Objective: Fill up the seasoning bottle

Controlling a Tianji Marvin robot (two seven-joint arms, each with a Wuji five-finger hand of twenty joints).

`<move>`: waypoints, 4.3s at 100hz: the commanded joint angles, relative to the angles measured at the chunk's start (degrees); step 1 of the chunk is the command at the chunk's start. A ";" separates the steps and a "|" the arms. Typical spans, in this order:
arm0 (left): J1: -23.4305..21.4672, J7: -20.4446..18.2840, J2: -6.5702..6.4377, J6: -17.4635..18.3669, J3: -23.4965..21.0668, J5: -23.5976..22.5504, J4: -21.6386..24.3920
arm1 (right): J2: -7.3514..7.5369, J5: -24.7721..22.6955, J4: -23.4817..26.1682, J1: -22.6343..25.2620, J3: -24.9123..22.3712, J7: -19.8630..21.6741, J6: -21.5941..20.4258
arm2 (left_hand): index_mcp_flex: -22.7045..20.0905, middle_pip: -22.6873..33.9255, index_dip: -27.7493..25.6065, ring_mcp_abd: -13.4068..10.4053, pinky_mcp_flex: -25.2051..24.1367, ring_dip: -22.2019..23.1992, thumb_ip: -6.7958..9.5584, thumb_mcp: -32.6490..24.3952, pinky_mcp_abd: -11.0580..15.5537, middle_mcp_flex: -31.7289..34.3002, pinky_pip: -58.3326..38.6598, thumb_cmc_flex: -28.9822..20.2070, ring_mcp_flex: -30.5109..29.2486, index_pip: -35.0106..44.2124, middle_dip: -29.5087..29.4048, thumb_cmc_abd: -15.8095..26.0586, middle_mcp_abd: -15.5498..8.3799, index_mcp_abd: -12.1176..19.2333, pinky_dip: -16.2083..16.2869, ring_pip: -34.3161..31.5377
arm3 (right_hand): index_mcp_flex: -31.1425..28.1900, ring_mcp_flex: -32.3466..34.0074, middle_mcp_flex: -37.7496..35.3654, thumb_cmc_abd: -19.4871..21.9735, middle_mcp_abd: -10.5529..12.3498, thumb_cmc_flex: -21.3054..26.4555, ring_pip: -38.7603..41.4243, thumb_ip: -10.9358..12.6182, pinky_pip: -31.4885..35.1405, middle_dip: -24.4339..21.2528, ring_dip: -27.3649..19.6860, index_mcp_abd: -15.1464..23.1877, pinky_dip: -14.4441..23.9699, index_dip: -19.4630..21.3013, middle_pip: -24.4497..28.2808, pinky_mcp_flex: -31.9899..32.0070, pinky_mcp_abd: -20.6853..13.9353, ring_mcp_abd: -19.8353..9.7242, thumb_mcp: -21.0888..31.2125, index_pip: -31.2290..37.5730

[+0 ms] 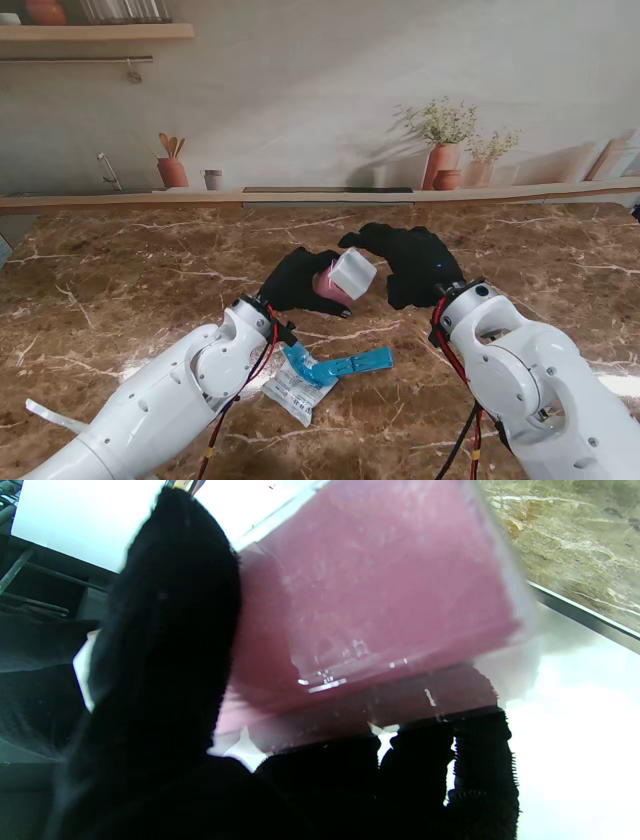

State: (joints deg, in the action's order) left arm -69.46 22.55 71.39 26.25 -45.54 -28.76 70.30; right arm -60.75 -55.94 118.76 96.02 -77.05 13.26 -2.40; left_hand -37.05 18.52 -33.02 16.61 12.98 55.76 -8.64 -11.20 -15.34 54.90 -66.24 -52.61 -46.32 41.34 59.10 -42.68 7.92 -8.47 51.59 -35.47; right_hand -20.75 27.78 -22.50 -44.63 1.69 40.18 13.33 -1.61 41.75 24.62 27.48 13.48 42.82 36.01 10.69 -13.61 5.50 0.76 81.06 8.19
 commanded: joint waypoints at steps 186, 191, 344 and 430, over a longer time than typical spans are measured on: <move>-4.91 7.77 5.03 2.09 -0.14 10.40 0.51 | -0.83 17.43 -6.58 -7.82 6.69 -2.80 3.30 | -11.65 2.21 -5.74 -2.44 -1.65 2.96 -0.65 -20.71 2.92 4.07 0.77 -13.51 -3.21 13.58 2.33 21.06 -7.21 17.68 1.27 -9.13 | -21.25 33.34 -37.45 -0.69 3.48 -3.80 19.76 -14.16 27.02 21.55 13.22 -10.78 -2.26 7.97 15.28 -25.60 -0.46 -1.08 -14.28 18.37; -4.91 8.18 5.20 2.23 -0.04 10.39 0.35 | -0.96 17.57 -6.62 -7.74 6.83 -3.28 3.98 | -11.57 2.20 -5.75 -2.43 -1.66 2.92 -0.67 -20.82 3.09 4.08 0.78 -13.52 -3.22 13.54 2.34 21.04 -7.18 17.64 1.26 -9.07 | -21.34 33.92 -37.64 -0.25 3.35 -4.85 19.85 -14.30 27.42 21.43 12.88 -10.93 -2.24 7.68 15.38 -26.28 -0.43 -0.88 -14.63 18.45; -5.32 7.84 5.08 1.24 -0.41 11.14 1.88 | -1.51 -2.43 -5.43 -5.97 10.75 -12.67 12.06 | -11.64 2.24 -5.63 -2.35 -1.54 2.85 -1.09 -21.78 3.31 4.33 0.53 -13.03 -3.50 13.46 2.48 20.90 -6.89 17.42 1.41 -9.17 | -16.15 29.52 -32.99 10.38 2.93 -33.21 20.65 -0.60 35.73 9.58 9.71 -10.64 -2.07 -2.88 12.42 -22.62 -0.50 0.23 -35.11 10.73; -5.88 8.83 5.37 1.37 -0.81 11.57 2.35 | -3.22 13.56 -7.45 -4.99 10.04 -17.38 6.79 | -11.80 2.25 -5.74 -2.25 -1.74 2.98 -1.12 -21.87 3.05 4.47 0.65 -13.07 -3.51 13.53 2.50 20.83 -6.88 17.43 1.49 -9.24 | -17.81 31.58 -36.80 -1.62 4.27 -1.47 17.57 -11.38 33.87 15.22 14.54 -10.67 -1.40 -2.10 12.08 -23.16 -0.66 -0.87 -4.97 13.52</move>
State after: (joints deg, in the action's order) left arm -75.33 31.02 76.50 27.43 -46.31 -16.98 72.10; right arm -64.11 -42.69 111.95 90.40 -67.13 -5.19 4.02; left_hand -37.70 18.32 -33.98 16.60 12.38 56.28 -9.25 -11.20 -15.33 55.20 -66.23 -52.61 -46.27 41.41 59.47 -42.73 7.50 -9.08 52.05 -36.11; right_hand -38.36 56.90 -55.33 -50.87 -6.15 27.15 26.66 -15.51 76.23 37.09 39.48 2.64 40.78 33.85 16.40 -36.84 6.33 5.98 62.25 21.69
